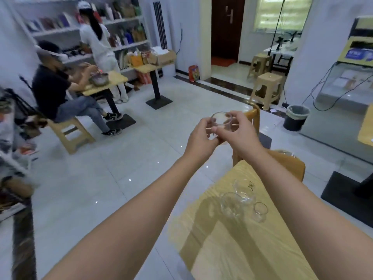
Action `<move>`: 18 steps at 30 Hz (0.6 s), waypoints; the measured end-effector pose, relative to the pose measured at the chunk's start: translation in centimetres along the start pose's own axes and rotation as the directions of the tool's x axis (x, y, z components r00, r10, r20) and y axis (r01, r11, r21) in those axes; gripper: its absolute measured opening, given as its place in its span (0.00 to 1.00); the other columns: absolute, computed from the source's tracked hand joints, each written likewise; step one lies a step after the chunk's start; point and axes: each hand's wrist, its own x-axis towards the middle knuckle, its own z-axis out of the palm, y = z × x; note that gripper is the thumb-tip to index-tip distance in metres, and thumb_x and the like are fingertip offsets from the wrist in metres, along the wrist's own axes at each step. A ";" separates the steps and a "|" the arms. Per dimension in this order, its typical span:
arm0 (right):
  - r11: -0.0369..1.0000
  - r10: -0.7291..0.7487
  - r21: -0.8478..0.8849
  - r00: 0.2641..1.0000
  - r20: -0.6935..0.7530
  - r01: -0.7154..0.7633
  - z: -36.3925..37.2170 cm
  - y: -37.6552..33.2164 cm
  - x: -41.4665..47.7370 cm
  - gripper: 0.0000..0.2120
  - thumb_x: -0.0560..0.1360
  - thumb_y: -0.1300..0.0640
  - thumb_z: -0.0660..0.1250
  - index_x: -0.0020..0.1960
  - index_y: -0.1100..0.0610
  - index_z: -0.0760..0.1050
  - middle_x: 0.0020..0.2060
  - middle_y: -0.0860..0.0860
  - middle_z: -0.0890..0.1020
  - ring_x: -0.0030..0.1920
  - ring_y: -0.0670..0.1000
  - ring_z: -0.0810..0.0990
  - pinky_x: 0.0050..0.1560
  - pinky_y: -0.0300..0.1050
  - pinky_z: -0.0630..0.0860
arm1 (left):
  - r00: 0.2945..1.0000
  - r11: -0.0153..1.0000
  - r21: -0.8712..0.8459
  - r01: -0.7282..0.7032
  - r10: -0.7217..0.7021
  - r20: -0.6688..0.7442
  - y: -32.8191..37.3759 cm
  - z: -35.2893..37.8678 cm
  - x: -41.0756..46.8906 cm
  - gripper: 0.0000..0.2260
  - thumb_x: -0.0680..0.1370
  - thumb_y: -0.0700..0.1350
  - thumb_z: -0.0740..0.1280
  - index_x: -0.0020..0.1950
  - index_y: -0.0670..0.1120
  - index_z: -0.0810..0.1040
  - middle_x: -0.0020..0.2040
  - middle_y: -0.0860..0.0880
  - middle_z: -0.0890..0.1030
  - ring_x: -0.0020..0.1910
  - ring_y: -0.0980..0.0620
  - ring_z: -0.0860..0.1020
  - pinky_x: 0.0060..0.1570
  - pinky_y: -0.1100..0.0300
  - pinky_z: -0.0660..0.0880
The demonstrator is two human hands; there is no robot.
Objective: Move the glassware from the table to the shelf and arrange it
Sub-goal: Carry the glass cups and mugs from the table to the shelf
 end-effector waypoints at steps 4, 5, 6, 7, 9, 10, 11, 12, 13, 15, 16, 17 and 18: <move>0.994 -0.076 0.083 0.990 0.117 0.066 3.7 -6.0 1.1 0.26 0.71 0.50 0.75 0.66 0.52 0.70 0.52 0.48 0.78 0.51 0.46 0.78 0.49 0.41 0.77 | 0.992 0.999 0.033 -0.005 0.009 -0.123 2.7 -7.2 -0.5 0.23 0.71 0.46 0.75 0.62 0.52 0.72 0.56 0.54 0.79 0.56 0.54 0.78 0.56 0.55 0.78; 0.991 -0.089 0.109 0.985 0.147 0.074 4.7 -7.5 1.4 0.27 0.71 0.50 0.75 0.66 0.52 0.71 0.52 0.48 0.79 0.51 0.46 0.79 0.49 0.42 0.78 | 0.988 0.999 0.044 -0.002 0.009 -0.155 3.3 -9.0 -0.7 0.23 0.70 0.47 0.75 0.62 0.52 0.72 0.56 0.53 0.80 0.57 0.53 0.78 0.56 0.55 0.78; 0.988 -0.109 0.128 0.979 0.175 0.087 5.7 -9.2 1.5 0.27 0.70 0.50 0.76 0.66 0.52 0.71 0.51 0.48 0.79 0.50 0.46 0.80 0.48 0.43 0.78 | 0.982 0.999 0.054 -0.002 0.012 -0.188 3.9 -10.8 -1.0 0.23 0.70 0.48 0.76 0.61 0.52 0.72 0.56 0.52 0.81 0.57 0.53 0.79 0.55 0.54 0.79; 0.984 -0.132 0.145 0.970 0.202 0.104 6.8 -10.7 1.7 0.28 0.70 0.50 0.76 0.66 0.52 0.71 0.50 0.47 0.79 0.49 0.45 0.80 0.48 0.43 0.79 | 0.975 0.998 0.069 0.001 0.015 -0.223 4.5 -12.6 -1.3 0.24 0.69 0.48 0.76 0.62 0.52 0.72 0.56 0.52 0.81 0.56 0.53 0.79 0.55 0.54 0.79; 0.974 -0.185 0.174 0.948 0.257 0.143 8.7 -13.7 1.7 0.29 0.69 0.49 0.77 0.66 0.52 0.72 0.49 0.47 0.79 0.49 0.47 0.80 0.49 0.46 0.80 | 0.956 0.995 0.102 0.010 0.021 -0.294 5.6 -16.0 -2.2 0.24 0.69 0.48 0.76 0.61 0.52 0.72 0.55 0.53 0.81 0.55 0.54 0.80 0.54 0.53 0.79; 0.968 -0.212 0.190 0.934 0.287 0.161 9.7 -15.1 1.7 0.30 0.67 0.47 0.77 0.66 0.52 0.72 0.49 0.48 0.80 0.50 0.49 0.81 0.50 0.49 0.80 | 0.943 0.993 0.116 0.013 0.027 -0.331 6.2 -17.6 -2.8 0.23 0.69 0.47 0.76 0.61 0.52 0.73 0.54 0.53 0.82 0.54 0.54 0.80 0.54 0.52 0.79; 0.962 -0.234 0.211 0.919 0.317 0.172 10.7 -16.5 1.6 0.32 0.66 0.44 0.77 0.65 0.52 0.72 0.50 0.49 0.80 0.50 0.50 0.81 0.51 0.51 0.81 | 0.930 0.992 0.126 0.013 0.034 -0.367 6.8 -19.1 -3.4 0.23 0.69 0.47 0.76 0.61 0.51 0.72 0.53 0.52 0.82 0.53 0.55 0.80 0.54 0.52 0.79; 0.956 -0.254 0.233 0.904 0.344 0.180 11.7 -17.7 1.3 0.33 0.64 0.43 0.77 0.65 0.52 0.72 0.50 0.49 0.80 0.50 0.51 0.82 0.51 0.52 0.81 | 0.915 0.991 0.133 0.020 0.035 -0.402 7.3 -20.5 -4.2 0.22 0.70 0.46 0.75 0.61 0.51 0.72 0.53 0.52 0.82 0.52 0.55 0.80 0.53 0.52 0.80; 0.949 -0.274 0.253 0.887 0.371 0.187 12.8 -19.0 1.0 0.32 0.65 0.44 0.77 0.65 0.52 0.72 0.50 0.50 0.80 0.50 0.51 0.82 0.49 0.51 0.81 | 0.900 0.991 0.134 0.027 0.034 -0.434 7.8 -21.9 -5.0 0.22 0.70 0.45 0.75 0.61 0.51 0.72 0.53 0.52 0.82 0.52 0.56 0.81 0.52 0.53 0.80; 0.934 -0.318 0.292 0.849 0.423 0.205 14.9 -21.3 -0.1 0.29 0.67 0.47 0.77 0.65 0.52 0.72 0.50 0.49 0.80 0.49 0.50 0.82 0.42 0.44 0.79 | 0.863 0.989 0.140 0.042 0.035 -0.503 8.4 -24.5 -6.6 0.21 0.71 0.44 0.74 0.60 0.51 0.72 0.52 0.52 0.81 0.50 0.57 0.81 0.48 0.56 0.81; 0.926 -0.341 0.312 0.828 0.446 0.213 15.9 -22.4 -0.7 0.28 0.68 0.48 0.76 0.65 0.53 0.72 0.50 0.50 0.80 0.50 0.50 0.82 0.40 0.42 0.78 | 0.840 0.989 0.140 0.049 0.035 -0.542 8.7 -25.8 -7.6 0.20 0.70 0.43 0.75 0.60 0.51 0.73 0.52 0.53 0.81 0.49 0.57 0.81 0.46 0.58 0.81; 0.917 -0.363 0.332 0.806 0.467 0.220 17.0 -23.4 -1.4 0.28 0.69 0.49 0.76 0.65 0.53 0.72 0.51 0.50 0.80 0.50 0.50 0.82 0.39 0.41 0.77 | 0.811 0.989 0.137 0.057 0.034 -0.584 8.8 -27.0 -8.5 0.20 0.70 0.43 0.75 0.59 0.51 0.73 0.52 0.53 0.81 0.49 0.57 0.81 0.46 0.59 0.81; 0.909 -0.382 0.353 0.784 0.489 0.223 18.0 -24.3 -2.2 0.28 0.69 0.50 0.76 0.66 0.54 0.72 0.51 0.51 0.80 0.50 0.50 0.81 0.41 0.41 0.77 | 0.783 0.988 0.138 0.071 0.031 -0.621 8.8 -28.2 -9.6 0.21 0.69 0.45 0.76 0.58 0.51 0.73 0.52 0.53 0.82 0.49 0.56 0.81 0.47 0.58 0.81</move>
